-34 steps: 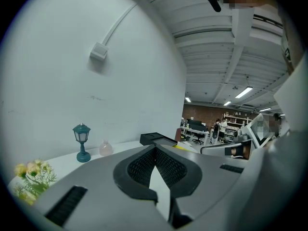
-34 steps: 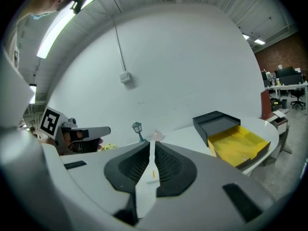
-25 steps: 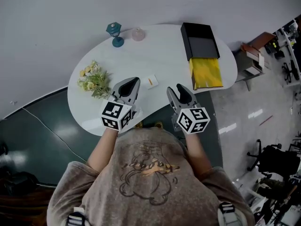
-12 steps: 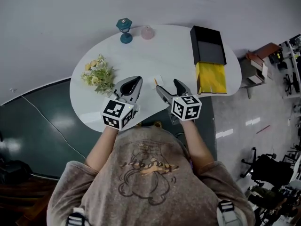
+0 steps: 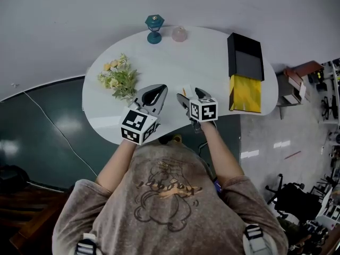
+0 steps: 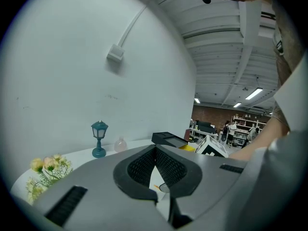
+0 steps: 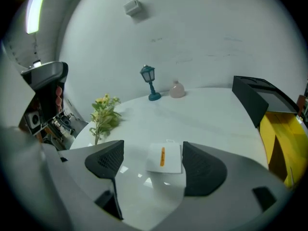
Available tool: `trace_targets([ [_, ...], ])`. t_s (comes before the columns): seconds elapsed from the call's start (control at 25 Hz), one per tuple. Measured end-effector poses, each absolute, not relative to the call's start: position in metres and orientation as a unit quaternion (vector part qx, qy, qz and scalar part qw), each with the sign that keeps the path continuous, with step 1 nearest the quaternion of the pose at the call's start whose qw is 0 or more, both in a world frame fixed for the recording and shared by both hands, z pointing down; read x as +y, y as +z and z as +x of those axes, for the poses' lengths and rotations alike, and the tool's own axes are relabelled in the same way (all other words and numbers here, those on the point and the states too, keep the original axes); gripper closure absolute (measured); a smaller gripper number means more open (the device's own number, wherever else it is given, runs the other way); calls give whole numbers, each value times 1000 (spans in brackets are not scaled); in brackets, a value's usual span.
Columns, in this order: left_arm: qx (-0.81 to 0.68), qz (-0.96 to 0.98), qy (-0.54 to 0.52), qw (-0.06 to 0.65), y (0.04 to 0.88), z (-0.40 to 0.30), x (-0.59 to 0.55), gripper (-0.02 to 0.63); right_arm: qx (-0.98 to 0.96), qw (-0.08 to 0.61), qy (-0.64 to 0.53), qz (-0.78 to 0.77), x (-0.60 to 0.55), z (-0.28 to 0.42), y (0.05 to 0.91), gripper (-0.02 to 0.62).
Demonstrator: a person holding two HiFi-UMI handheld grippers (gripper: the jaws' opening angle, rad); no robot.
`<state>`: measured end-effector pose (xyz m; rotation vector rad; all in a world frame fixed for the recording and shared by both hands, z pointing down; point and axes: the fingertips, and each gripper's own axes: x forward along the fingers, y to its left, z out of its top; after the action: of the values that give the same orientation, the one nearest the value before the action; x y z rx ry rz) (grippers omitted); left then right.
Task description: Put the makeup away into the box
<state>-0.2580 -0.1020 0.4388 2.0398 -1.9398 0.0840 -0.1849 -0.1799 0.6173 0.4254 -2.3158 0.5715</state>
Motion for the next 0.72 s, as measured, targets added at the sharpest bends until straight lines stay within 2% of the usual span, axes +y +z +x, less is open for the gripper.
trace_targets([
  [0.28,-683,708,32,176,449,-266,-94,587,-870,422,200,160,-179,-189,662,219],
  [0.72,-684,704,39,184,461,-269,-96,586,-852,465,167,175,-186,-189,683,236],
])
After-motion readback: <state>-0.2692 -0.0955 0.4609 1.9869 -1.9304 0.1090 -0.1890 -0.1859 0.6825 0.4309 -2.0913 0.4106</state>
